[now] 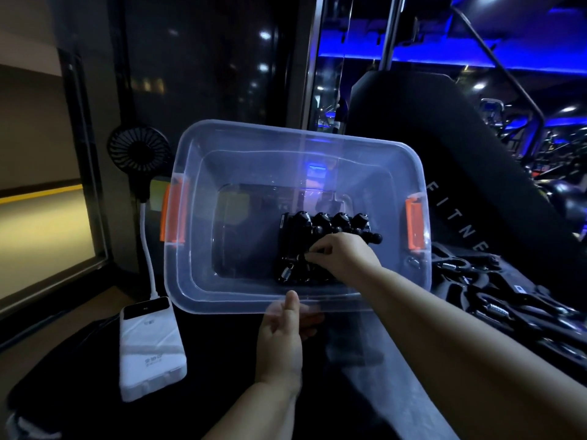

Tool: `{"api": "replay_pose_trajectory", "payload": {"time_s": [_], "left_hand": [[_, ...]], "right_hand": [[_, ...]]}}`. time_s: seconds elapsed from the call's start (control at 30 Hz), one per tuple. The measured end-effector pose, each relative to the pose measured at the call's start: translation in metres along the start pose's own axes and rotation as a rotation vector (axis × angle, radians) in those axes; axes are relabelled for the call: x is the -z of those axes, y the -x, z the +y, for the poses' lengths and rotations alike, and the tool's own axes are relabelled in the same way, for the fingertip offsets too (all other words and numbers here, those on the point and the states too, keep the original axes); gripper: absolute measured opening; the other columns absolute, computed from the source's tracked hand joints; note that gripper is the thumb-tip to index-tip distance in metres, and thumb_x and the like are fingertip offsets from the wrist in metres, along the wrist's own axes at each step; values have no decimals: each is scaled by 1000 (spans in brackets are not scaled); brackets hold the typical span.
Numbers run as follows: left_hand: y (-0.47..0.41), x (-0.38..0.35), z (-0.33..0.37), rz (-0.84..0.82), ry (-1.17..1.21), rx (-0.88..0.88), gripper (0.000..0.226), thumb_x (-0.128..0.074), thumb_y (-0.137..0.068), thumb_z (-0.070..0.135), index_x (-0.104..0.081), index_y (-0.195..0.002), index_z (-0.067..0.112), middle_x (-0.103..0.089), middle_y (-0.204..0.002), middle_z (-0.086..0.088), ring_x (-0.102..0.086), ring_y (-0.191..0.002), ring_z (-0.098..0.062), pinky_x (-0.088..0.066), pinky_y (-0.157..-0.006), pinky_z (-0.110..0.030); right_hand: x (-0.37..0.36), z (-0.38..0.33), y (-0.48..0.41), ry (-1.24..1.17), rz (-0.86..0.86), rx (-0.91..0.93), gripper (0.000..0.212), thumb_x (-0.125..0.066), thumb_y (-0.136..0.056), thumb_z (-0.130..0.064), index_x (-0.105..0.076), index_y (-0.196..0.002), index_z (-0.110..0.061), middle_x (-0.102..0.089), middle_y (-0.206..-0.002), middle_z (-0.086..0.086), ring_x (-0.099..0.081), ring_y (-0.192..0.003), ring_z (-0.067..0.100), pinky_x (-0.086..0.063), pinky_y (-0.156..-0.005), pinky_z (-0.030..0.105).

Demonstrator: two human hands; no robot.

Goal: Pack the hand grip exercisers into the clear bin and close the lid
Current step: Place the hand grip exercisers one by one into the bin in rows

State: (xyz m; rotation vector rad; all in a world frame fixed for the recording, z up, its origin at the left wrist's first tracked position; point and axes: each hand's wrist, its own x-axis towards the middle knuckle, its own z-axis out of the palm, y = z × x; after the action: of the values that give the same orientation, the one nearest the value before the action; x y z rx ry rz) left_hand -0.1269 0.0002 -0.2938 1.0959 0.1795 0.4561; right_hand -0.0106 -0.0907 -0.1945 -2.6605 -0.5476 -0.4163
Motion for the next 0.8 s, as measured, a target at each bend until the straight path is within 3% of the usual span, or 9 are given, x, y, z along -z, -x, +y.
{"api": "replay_pose_trajectory", "payload": {"time_s": [0.1,0.2,0.4,0.53,0.63,0.7,0.8], "left_hand": [[0,-1,2,4,-7,-16,35,-48,-95,37,-58,-82,7,-74,-74,-7,-71,-67,-16,-49,-53,-19],[1,-2,4,5,-40,-29,34,-47,-96,38,-59,-86,8,-75,-77,-5,-71,-67,-15,-50,-59,-24],[2,-4,5,-8,-67,-66,36,-46,-97,37,-60,-78,11,-75,-77,-3,-70,-67,-13,-48,-60,-25],[4,-5,7,1,-65,-68,37,-46,-98,38,-60,-77,10,-74,-76,-3,-70,-66,-12,-49,-60,-24],[5,-7,8,5,-55,-69,35,-46,-98,38,-58,-78,11,-73,-77,-3,-69,-64,-10,-49,-61,-25],[6,-7,8,5,-47,-68,35,-46,-97,39,-57,-79,12,-73,-75,-3,-69,-63,-10,-49,-63,-26],[6,-7,7,3,-44,-71,35,-45,-98,39,-56,-77,13,-74,-71,0,-69,-62,-9,-48,-64,-27]], "right_hand": [[8,10,14,-76,100,-41,24,-65,-79,-54,-72,-86,-32,-67,-76,-9,-61,-76,13,-49,-66,27],[17,23,32,-110,240,-46,25,-63,-83,-51,-70,-80,-27,-65,-74,-8,-59,-77,13,-47,-68,29],[34,59,76,-284,551,27,18,-66,-86,-37,-72,-76,-23,-60,-73,-10,-53,-68,3,-38,-67,18],[42,96,102,-398,623,-80,21,-57,-92,-38,-71,-86,-24,-63,-86,-7,-56,-82,5,-34,-70,17],[50,130,119,-271,621,-190,22,-53,-95,-37,-70,-95,-23,-60,-93,-5,-55,-97,18,-34,-76,26],[55,154,131,-56,591,-303,26,-51,-93,-42,-68,-102,-24,-59,-100,1,-52,-105,27,-37,-84,35],[60,183,148,159,496,-503,39,-42,-92,-54,-62,-115,-29,-56,-121,5,-42,-120,29,-29,-98,47]]}}
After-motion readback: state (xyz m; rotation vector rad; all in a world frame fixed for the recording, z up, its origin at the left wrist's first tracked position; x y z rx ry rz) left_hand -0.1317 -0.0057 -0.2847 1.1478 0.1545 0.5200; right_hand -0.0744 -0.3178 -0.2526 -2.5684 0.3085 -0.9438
